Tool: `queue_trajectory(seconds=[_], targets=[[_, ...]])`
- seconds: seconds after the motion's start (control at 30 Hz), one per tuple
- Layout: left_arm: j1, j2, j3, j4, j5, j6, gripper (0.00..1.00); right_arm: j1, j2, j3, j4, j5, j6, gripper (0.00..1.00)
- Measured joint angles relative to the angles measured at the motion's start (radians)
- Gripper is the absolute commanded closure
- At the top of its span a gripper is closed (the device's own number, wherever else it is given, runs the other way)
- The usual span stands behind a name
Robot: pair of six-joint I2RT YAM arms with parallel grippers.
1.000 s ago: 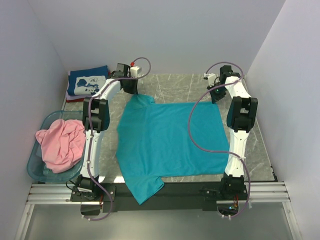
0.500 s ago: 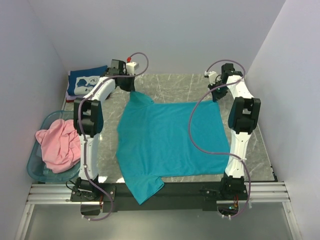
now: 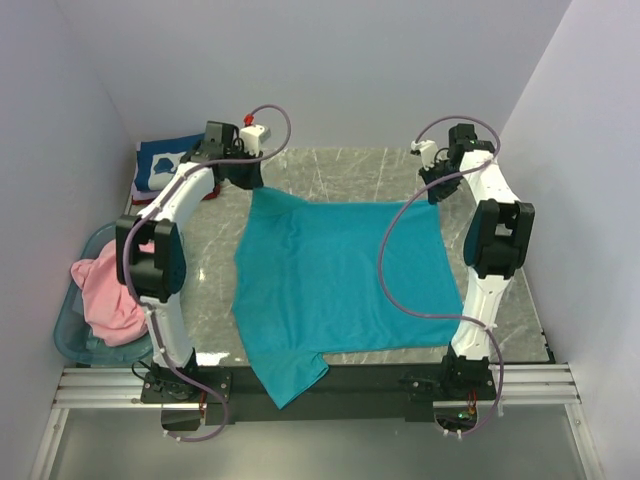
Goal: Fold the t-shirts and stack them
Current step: Fold the tshirt
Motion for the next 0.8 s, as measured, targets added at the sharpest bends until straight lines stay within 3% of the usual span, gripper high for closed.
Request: queue_trajectory(seconds=[0.37,0.8], targets=[[-0.061,-0.303,-0.298,-0.033,-0.023,-0.061,1.00,0.000,-0.108,-0.136,-0.009,-0.030,-0.041,1.00],[-0.153,-0.500,-0.563,-0.076,-0.099,-0.153,0.99,-0.001,-0.211,-0.309,-0.004,-0.033,-0.098,1.00]])
